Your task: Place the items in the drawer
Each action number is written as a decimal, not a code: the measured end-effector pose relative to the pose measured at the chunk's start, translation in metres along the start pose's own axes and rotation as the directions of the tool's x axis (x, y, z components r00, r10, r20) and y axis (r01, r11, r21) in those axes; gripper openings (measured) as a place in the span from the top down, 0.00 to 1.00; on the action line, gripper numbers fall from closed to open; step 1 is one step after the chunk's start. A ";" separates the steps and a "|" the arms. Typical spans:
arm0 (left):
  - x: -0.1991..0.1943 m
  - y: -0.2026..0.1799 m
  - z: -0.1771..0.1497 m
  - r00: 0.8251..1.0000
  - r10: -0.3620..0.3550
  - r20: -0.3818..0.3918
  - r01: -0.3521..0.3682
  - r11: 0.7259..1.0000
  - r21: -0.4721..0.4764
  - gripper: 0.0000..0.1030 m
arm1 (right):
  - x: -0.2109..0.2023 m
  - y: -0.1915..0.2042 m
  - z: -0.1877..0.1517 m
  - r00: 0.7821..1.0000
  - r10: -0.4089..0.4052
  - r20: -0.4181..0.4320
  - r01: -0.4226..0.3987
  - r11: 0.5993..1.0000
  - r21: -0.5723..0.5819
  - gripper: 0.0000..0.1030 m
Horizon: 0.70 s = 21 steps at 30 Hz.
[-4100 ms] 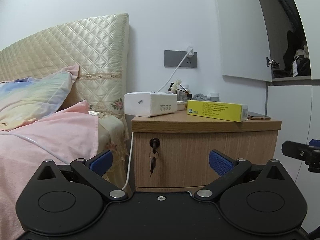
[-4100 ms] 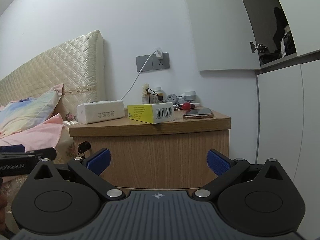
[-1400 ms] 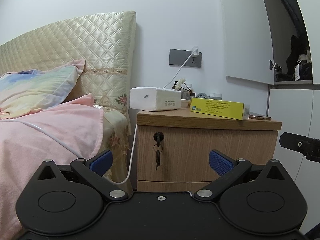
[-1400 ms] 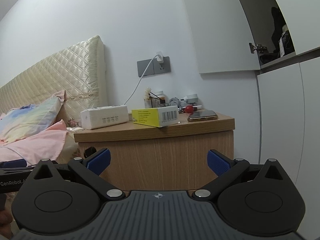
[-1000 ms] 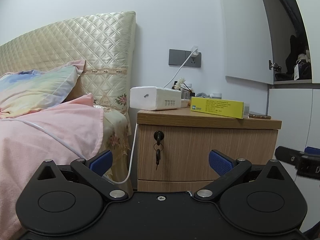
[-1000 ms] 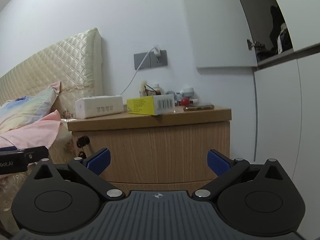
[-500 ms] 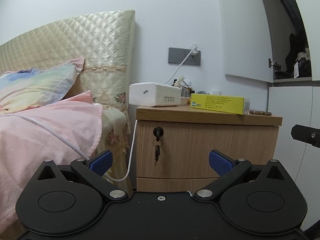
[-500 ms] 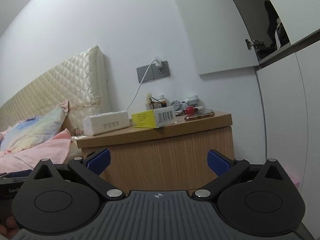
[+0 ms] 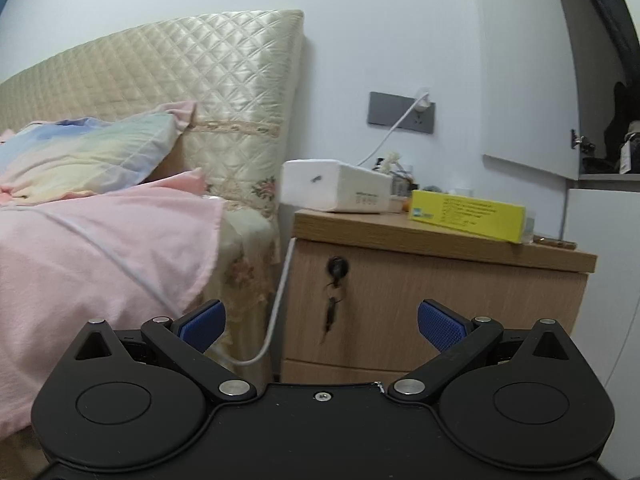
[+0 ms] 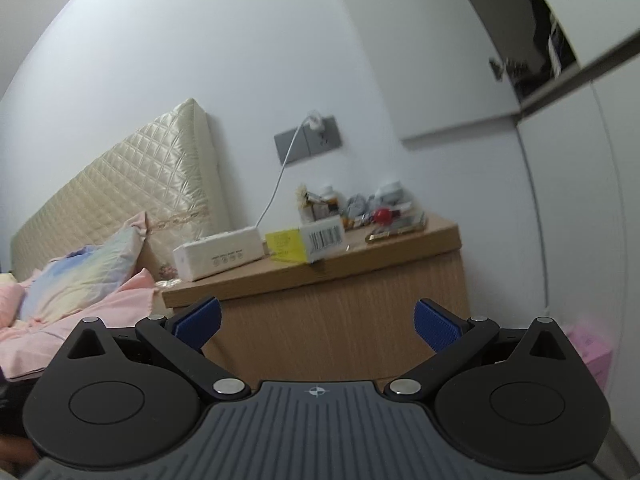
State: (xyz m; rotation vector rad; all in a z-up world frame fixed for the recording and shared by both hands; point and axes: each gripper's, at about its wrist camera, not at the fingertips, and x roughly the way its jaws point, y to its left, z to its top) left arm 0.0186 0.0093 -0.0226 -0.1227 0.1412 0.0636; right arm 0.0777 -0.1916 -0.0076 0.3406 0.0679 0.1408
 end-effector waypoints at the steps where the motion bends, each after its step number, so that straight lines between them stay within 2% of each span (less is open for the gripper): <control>1: 0.002 -0.002 0.001 1.000 -0.008 0.001 0.008 1.000 -0.001 0.01 | 0.004 -0.003 0.000 1.000 -0.004 -0.012 0.004 1.000 0.007 0.00; 4: 0.010 -0.007 0.004 1.000 -0.024 0.016 0.023 1.000 0.020 0.01 | 0.014 -0.009 0.001 0.998 -0.030 -0.061 0.029 0.999 -0.018 0.00; 8: 0.030 -0.013 0.007 0.999 -0.030 0.013 0.029 0.997 0.072 0.01 | 0.031 -0.021 0.005 0.995 -0.007 -0.104 0.005 1.000 -0.022 0.00; 11: 0.052 -0.014 0.008 0.998 -0.059 -0.028 0.062 0.994 0.087 0.01 | 0.046 -0.030 0.007 0.996 0.005 -0.093 -0.011 0.998 -0.064 0.00; 14: 0.073 -0.013 0.006 0.997 -0.056 -0.044 0.060 0.993 0.098 0.01 | 0.063 -0.045 0.009 0.996 -0.003 -0.085 -0.004 0.997 -0.078 0.00; 19: 0.106 -0.006 0.000 0.996 -0.080 -0.031 0.084 0.987 0.134 0.01 | 0.091 -0.072 0.008 0.996 -0.077 -0.054 0.070 0.990 -0.120 0.00; 21: 0.118 0.002 -0.001 0.995 -0.089 -0.047 0.094 0.989 0.110 0.01 | 0.102 -0.083 0.007 0.995 -0.080 -0.057 0.072 0.989 -0.130 0.00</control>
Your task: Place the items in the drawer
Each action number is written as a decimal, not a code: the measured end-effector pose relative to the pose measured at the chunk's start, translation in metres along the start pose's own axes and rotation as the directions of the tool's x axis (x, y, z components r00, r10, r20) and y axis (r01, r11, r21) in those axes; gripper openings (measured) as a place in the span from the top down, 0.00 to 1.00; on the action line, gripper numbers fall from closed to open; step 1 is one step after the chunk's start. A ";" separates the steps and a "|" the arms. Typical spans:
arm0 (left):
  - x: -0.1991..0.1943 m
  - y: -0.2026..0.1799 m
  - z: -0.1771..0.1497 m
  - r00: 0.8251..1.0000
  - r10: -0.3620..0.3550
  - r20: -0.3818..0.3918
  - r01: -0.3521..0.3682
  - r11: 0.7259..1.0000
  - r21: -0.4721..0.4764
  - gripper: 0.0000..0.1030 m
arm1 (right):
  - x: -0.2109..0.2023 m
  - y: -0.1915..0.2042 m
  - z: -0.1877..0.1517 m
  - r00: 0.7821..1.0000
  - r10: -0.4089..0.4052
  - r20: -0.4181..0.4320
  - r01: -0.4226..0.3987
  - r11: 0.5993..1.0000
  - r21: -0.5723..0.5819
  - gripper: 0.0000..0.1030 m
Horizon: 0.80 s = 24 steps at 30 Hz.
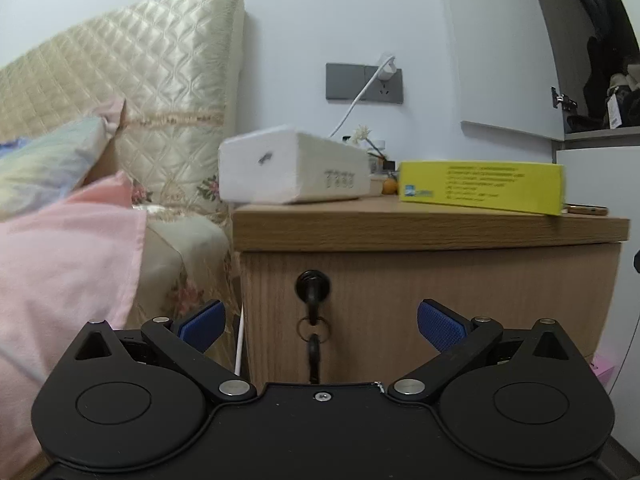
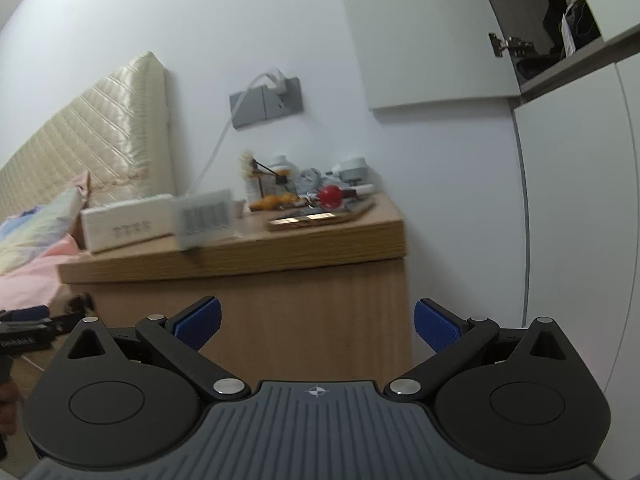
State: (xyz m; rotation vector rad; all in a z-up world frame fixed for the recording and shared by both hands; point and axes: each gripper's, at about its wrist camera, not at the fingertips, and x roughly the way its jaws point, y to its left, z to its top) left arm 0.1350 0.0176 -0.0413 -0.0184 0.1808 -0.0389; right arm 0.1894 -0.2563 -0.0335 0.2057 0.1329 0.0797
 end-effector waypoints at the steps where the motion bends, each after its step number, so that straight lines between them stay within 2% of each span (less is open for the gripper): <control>1: 0.005 0.004 -0.001 1.000 -0.002 -0.008 0.002 1.000 -0.016 0.01 | 0.005 -0.004 -0.002 1.000 -0.005 0.007 0.005 1.000 -0.008 0.00; 4: 0.015 0.010 -0.003 1.000 0.001 -0.004 -0.001 0.999 -0.033 0.01 | 0.023 -0.015 -0.009 1.000 -0.020 0.004 0.020 0.999 -0.025 0.00; 6: 0.022 0.009 -0.004 1.000 -0.005 0.000 0.005 1.000 -0.010 0.01 | 0.033 -0.019 -0.014 1.000 -0.004 0.012 0.005 0.999 -0.038 0.00; 8: 0.030 0.009 -0.006 0.999 -0.030 -0.015 0.031 0.999 0.013 0.01 | 0.040 -0.022 -0.016 1.000 0.022 0.003 -0.022 0.999 -0.023 0.00; 11: 0.036 0.012 -0.008 0.996 -0.081 -0.028 0.081 0.997 0.020 0.01 | 0.042 -0.021 -0.018 1.000 0.016 0.001 -0.016 1.000 -0.020 0.00; 19: 0.043 0.025 -0.005 0.989 -0.145 -0.032 0.143 0.988 -0.051 0.01 | 0.052 -0.021 -0.020 0.998 0.054 0.021 -0.053 0.998 -0.042 0.00; 24: 0.047 0.026 -0.005 0.988 -0.151 -0.030 0.148 0.987 -0.063 0.02 | 0.053 -0.024 -0.020 0.997 0.076 0.032 -0.075 0.996 -0.049 0.00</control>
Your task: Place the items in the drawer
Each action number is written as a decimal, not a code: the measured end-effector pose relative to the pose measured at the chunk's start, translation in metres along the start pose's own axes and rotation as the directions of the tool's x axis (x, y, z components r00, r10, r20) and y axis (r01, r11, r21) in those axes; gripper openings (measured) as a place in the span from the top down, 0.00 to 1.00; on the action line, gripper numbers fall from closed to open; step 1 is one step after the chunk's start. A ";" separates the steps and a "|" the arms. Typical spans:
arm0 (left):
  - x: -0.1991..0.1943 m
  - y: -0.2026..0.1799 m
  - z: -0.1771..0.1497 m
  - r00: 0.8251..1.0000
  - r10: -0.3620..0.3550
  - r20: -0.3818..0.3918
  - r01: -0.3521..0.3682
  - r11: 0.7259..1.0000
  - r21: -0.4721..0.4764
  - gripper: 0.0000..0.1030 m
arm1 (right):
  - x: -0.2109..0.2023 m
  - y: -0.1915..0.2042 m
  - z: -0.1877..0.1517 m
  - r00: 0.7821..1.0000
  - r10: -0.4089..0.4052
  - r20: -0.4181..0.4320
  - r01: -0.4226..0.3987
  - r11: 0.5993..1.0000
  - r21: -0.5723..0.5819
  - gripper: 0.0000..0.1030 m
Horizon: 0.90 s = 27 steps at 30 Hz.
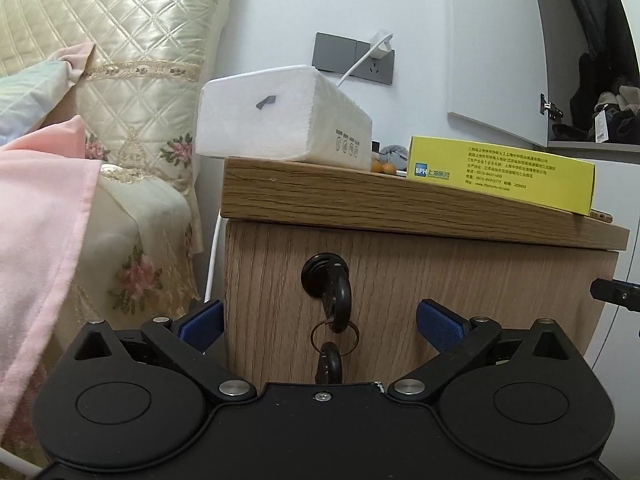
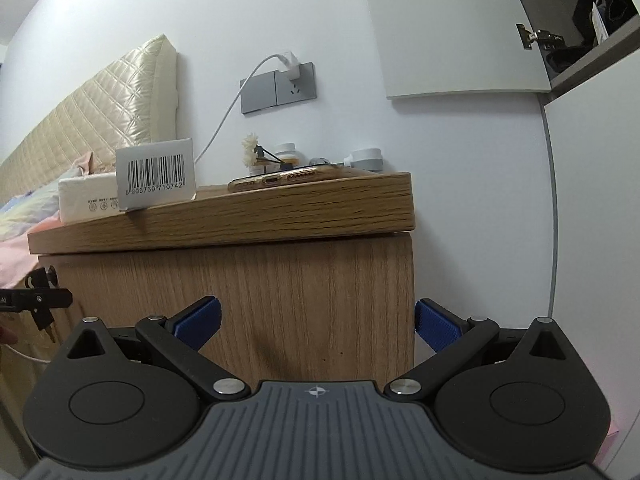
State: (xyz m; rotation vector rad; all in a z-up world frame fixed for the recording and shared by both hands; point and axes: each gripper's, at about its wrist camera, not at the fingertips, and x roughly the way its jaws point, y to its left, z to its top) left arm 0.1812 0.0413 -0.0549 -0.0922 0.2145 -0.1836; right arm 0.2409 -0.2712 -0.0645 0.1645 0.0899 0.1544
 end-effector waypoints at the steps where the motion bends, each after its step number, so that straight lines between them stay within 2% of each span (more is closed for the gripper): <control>1: 0.001 0.000 0.000 1.000 -0.001 0.002 0.001 1.000 -0.003 0.03 | 0.000 -0.001 0.000 1.000 0.004 0.003 -0.005 1.000 0.005 0.00; 9: 0.005 0.006 0.003 1.000 -0.024 -0.014 0.023 0.999 -0.022 0.02 | 0.007 -0.005 0.002 1.000 0.023 0.021 -0.023 1.000 0.015 0.00; 14: 0.005 0.001 0.001 1.000 -0.009 -0.015 0.009 1.000 0.021 0.01 | 0.008 -0.007 0.003 0.998 0.049 0.034 -0.049 0.999 -0.001 0.00; 19: 0.005 0.000 0.000 1.000 -0.009 -0.015 0.010 0.999 0.031 0.02 | 0.006 -0.012 0.001 0.995 0.094 0.033 -0.093 0.995 -0.041 0.00; 23: 0.006 0.002 0.000 1.000 -0.021 -0.013 0.022 0.999 0.035 0.01 | 0.005 -0.010 0.000 0.995 0.096 0.032 -0.094 0.994 -0.064 0.00; 27: 0.006 0.001 0.001 1.000 -0.019 -0.021 0.020 0.999 0.033 0.02 | 0.004 -0.017 0.003 0.991 0.130 0.028 -0.129 0.991 -0.022 0.00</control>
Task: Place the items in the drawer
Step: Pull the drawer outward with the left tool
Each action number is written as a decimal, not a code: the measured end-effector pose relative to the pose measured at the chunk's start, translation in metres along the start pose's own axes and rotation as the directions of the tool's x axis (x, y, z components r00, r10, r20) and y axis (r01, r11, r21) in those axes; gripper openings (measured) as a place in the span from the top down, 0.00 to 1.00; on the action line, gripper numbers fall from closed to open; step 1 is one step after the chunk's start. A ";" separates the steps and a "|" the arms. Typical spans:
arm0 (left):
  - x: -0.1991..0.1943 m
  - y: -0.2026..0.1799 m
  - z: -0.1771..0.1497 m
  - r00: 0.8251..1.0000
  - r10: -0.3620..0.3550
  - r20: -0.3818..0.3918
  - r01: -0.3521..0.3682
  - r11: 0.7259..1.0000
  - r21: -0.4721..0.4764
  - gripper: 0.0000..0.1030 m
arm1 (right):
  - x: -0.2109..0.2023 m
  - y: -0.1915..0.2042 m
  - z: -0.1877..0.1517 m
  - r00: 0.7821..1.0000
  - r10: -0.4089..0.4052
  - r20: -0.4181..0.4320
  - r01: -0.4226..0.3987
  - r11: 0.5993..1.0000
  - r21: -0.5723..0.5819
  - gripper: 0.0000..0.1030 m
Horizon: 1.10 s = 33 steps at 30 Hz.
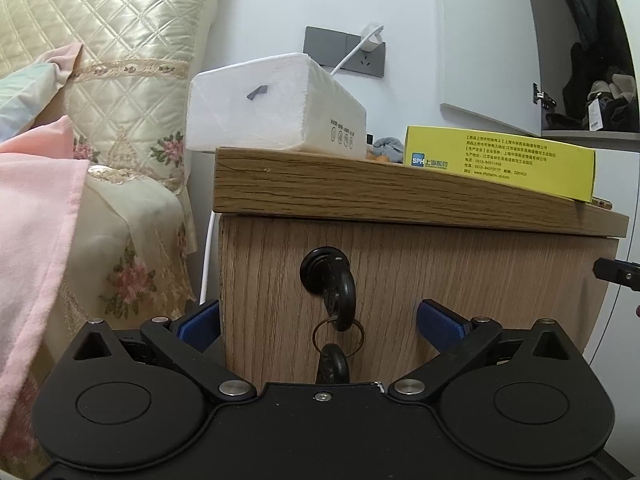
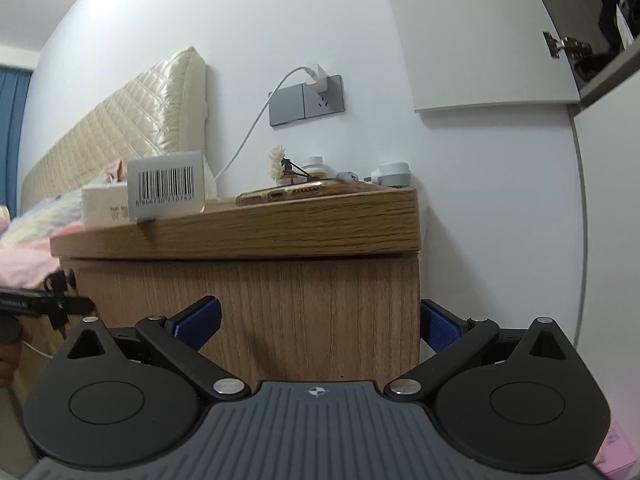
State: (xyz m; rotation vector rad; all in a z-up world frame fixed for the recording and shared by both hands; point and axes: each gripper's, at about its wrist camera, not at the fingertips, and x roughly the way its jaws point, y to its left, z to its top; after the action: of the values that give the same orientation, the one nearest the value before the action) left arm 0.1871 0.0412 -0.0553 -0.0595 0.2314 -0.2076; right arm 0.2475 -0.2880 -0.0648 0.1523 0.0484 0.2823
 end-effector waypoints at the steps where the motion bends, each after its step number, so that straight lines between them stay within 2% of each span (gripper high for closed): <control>1: 0.000 0.000 0.000 1.000 -0.002 -0.002 0.002 1.000 -0.002 0.02 | 0.000 -0.003 0.002 1.000 0.018 -0.008 -0.018 1.000 0.011 0.00; 9: -0.005 -0.001 0.003 1.000 -0.006 -0.028 0.006 1.000 -0.005 0.02 | -0.006 -0.007 0.008 0.994 0.088 -0.067 -0.091 0.995 -0.041 0.00; 24: -0.041 -0.011 0.001 0.997 0.004 -0.081 -0.004 1.000 -0.002 0.02 | -0.045 0.005 0.004 0.980 0.172 -0.100 -0.184 0.975 -0.125 0.00; 33: -0.069 -0.020 -0.006 0.995 0.009 -0.097 -0.007 1.000 0.025 0.02 | -0.073 0.012 0.004 0.971 0.216 -0.103 -0.226 0.968 -0.106 0.00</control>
State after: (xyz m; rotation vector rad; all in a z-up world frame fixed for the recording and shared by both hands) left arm 0.1158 0.0356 -0.0442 -0.0236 0.3263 -0.2058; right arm 0.1745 -0.2977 -0.0569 0.0279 0.1049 0.5143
